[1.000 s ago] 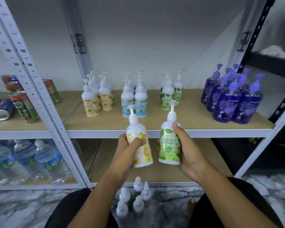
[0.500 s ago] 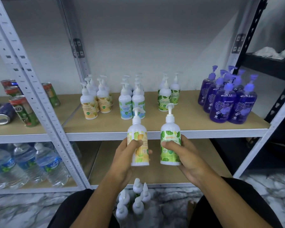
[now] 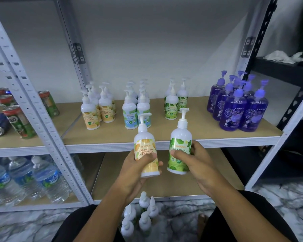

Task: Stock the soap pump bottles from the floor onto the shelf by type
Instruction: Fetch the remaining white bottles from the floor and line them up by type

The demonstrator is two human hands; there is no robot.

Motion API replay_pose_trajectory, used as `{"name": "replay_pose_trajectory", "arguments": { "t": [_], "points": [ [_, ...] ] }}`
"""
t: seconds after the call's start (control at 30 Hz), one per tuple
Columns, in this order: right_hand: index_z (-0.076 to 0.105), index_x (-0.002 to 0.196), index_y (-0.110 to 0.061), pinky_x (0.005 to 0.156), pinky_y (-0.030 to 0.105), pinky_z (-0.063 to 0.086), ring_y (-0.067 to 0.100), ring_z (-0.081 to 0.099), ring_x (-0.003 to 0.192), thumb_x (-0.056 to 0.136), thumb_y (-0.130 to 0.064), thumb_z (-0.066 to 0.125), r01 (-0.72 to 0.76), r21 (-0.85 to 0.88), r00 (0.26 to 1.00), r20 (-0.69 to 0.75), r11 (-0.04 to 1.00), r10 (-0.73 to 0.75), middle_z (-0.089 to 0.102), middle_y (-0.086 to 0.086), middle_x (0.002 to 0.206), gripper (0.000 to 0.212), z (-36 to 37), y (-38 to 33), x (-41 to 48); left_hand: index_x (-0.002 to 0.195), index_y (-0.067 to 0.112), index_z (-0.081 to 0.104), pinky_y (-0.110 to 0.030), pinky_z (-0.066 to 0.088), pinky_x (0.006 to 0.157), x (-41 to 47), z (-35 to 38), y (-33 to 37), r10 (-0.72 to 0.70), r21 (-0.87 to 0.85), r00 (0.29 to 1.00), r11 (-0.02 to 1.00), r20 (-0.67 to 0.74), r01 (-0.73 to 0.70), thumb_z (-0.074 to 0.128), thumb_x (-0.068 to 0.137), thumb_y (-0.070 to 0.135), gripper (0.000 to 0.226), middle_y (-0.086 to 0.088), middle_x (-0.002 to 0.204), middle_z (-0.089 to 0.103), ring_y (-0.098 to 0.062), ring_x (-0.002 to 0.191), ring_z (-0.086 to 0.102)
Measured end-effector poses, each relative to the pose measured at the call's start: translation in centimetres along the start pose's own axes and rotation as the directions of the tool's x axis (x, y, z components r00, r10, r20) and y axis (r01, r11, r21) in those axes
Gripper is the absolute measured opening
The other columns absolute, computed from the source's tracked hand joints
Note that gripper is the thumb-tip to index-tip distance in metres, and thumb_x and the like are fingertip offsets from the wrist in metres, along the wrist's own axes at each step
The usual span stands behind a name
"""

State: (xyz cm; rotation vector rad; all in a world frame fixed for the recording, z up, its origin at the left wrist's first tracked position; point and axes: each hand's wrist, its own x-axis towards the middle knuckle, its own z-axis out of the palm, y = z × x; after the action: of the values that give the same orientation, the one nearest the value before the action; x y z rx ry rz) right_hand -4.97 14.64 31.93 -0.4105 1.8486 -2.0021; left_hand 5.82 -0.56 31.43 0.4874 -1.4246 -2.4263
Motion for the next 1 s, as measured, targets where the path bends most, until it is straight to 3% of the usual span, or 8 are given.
{"name": "replay_pose_trajectory", "arguments": {
  "t": [0.13,0.27,0.4,0.53,0.6,0.77,0.87,1.0],
  "points": [
    [0.065,0.112,-0.021,0.084,0.038,0.059,0.018,0.074,0.092,0.078,-0.014,0.082,0.042,-0.05,0.999,0.017,0.998,-0.042,0.076,0.001,0.099,0.039,-0.6,-1.1,0.8,0.12,0.003,0.058,-0.047,0.06,0.077,1.2,0.5,0.4,0.065,0.057,0.998,0.996,-0.02,-0.063,0.076,0.079,0.002,0.045,-0.014,0.094,0.071,-0.037,0.092,0.073],
    [0.065,0.112,-0.024,0.085,0.035,0.058,0.014,0.073,0.093,0.077,-0.016,0.083,0.087,-0.09,0.996,0.026,0.992,-0.085,0.075,-0.003,0.1,0.04,-1.5,-2.5,2.6,0.121,0.007,0.059,-0.052,0.058,0.084,3.5,1.5,1.5,0.089,0.152,0.996,0.985,-0.029,-0.084,0.072,0.087,0.004,0.036,-0.017,0.106,0.072,-0.037,0.095,0.074],
    [0.066,0.114,-0.024,0.083,0.03,0.056,0.011,0.072,0.093,0.077,-0.016,0.082,0.113,-0.137,0.993,0.039,0.984,-0.109,0.075,-0.006,0.102,0.042,-2.5,-3.8,5.4,0.122,0.009,0.055,-0.049,0.059,0.078,6.8,2.5,2.3,0.121,0.213,0.993,0.97,-0.011,-0.116,0.071,0.072,0.015,0.052,-0.018,0.112,0.069,-0.036,0.09,0.075],
    [0.065,0.113,-0.03,0.076,0.021,0.054,0.004,0.071,0.091,0.078,-0.018,0.082,0.125,-0.215,0.992,0.021,0.968,-0.124,0.074,-0.012,0.098,0.04,-3.6,-4.1,8.8,0.116,0.008,0.058,-0.048,0.058,0.08,10.1,3.2,2.3,0.142,0.228,0.99,0.964,-0.021,-0.134,0.072,0.087,0.004,0.033,-0.01,0.094,0.072,-0.03,0.084,0.073],
    [0.062,0.112,-0.028,0.075,0.019,0.052,0.003,0.068,0.092,0.079,-0.019,0.083,0.13,-0.263,0.99,-0.02,0.956,-0.14,0.071,-0.012,0.1,0.041,-4.2,-3.7,10.9,0.117,0.008,0.058,-0.048,0.058,0.083,11.7,3.2,2.0,0.149,0.237,0.989,0.961,-0.018,-0.141,0.076,0.084,0.005,0.038,-0.004,0.083,0.074,-0.028,0.084,0.073],
    [0.046,0.123,-0.03,0.066,0.008,0.043,-0.01,0.056,0.092,0.078,-0.018,0.084,0.139,-0.339,0.981,-0.085,0.931,-0.177,0.055,-0.024,0.105,0.061,-5.3,-2.1,15.1,0.118,0.008,0.056,-0.05,0.058,0.084,14.0,2.8,0.8,0.167,0.246,0.985,0.957,-0.045,-0.151,0.079,0.07,0.017,0.055,0.001,0.078,0.076,-0.036,0.095,0.074],
    [0.046,0.123,-0.029,0.074,0.012,0.046,-0.007,0.058,0.096,0.077,-0.014,0.084,0.144,-0.334,0.98,-0.083,0.931,-0.182,0.059,-0.018,0.109,0.061,-5.5,-0.8,16.8,0.121,0.005,0.055,-0.044,0.06,0.078,15.0,2.7,0.3,0.162,0.22,0.984,0.965,-0.074,-0.142,0.077,0.082,0.007,0.045,0.0,0.08,0.074,-0.033,0.091,0.075],
    [0.045,0.124,-0.031,0.089,0.027,0.053,0.003,0.062,0.104,0.076,-0.012,0.084,0.164,-0.34,0.974,-0.09,0.926,-0.206,0.063,-0.012,0.115,0.065,-5.8,0.4,18.1,0.122,0.004,0.054,-0.054,0.059,0.087,15.5,3.0,-0.3,0.146,0.263,0.987,0.957,-0.071,-0.123,0.077,0.081,0.011,0.048,0.001,0.077,0.074,-0.037,0.093,0.074]
  ]
}}
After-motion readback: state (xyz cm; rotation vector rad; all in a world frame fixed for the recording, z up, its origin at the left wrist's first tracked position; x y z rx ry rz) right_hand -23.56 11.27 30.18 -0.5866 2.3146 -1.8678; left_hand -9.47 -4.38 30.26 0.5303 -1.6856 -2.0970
